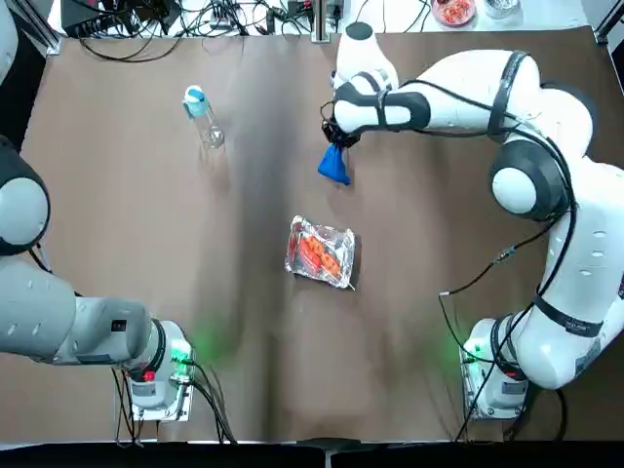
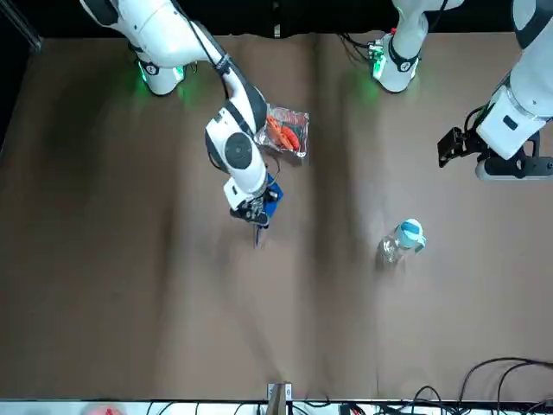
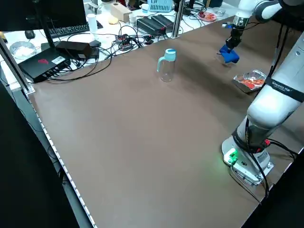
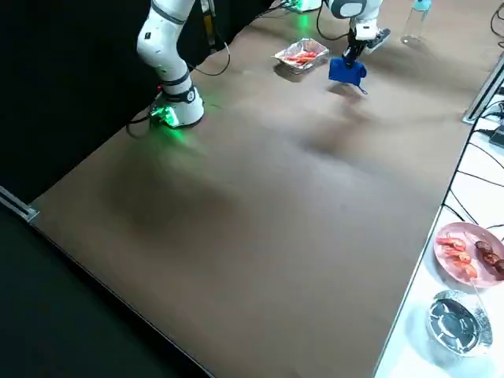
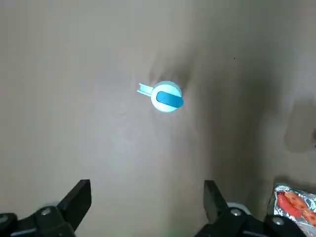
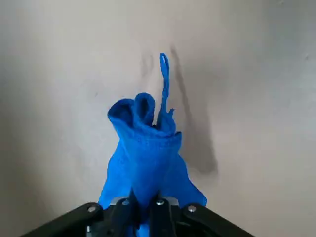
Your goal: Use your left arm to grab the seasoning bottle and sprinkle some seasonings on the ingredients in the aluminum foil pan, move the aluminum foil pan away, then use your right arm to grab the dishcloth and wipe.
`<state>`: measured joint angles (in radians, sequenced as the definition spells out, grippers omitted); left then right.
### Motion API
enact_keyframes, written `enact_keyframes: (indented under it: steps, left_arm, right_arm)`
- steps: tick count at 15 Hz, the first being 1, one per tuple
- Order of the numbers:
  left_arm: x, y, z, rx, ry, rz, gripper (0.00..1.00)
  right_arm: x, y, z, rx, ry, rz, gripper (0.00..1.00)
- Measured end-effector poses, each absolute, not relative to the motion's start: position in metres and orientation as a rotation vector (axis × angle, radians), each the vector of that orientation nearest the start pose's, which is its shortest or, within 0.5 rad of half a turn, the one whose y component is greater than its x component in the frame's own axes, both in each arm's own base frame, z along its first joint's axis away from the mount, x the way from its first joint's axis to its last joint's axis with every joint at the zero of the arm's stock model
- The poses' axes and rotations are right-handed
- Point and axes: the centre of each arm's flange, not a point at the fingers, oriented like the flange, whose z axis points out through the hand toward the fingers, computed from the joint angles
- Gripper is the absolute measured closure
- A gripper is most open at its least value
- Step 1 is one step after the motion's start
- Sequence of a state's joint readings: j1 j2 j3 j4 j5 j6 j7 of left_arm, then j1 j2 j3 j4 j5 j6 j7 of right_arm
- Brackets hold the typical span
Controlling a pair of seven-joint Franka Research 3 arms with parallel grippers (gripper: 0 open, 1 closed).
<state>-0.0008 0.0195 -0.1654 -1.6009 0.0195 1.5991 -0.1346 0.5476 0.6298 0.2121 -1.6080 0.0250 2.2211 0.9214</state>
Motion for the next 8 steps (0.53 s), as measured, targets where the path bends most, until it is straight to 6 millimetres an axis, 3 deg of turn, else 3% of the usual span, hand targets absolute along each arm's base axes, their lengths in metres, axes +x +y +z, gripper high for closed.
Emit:
enact_keyframes:
  steps: [2,5,8]
  left_arm:
    - [0.555,-0.09,0.602,-3.123,0.045,0.029,0.0]
    - [0.555,-0.09,0.602,-3.123,0.043,0.027,0.0]
    - [0.555,-0.09,0.602,-3.125,0.042,0.021,0.0]
  right_arm:
    - [0.51,0.471,0.263,-3.024,0.313,0.163,0.91]
    - [0.514,0.465,0.258,-3.041,0.314,0.149,0.91]
    - [0.522,0.454,0.235,-3.104,0.276,0.114,0.91]
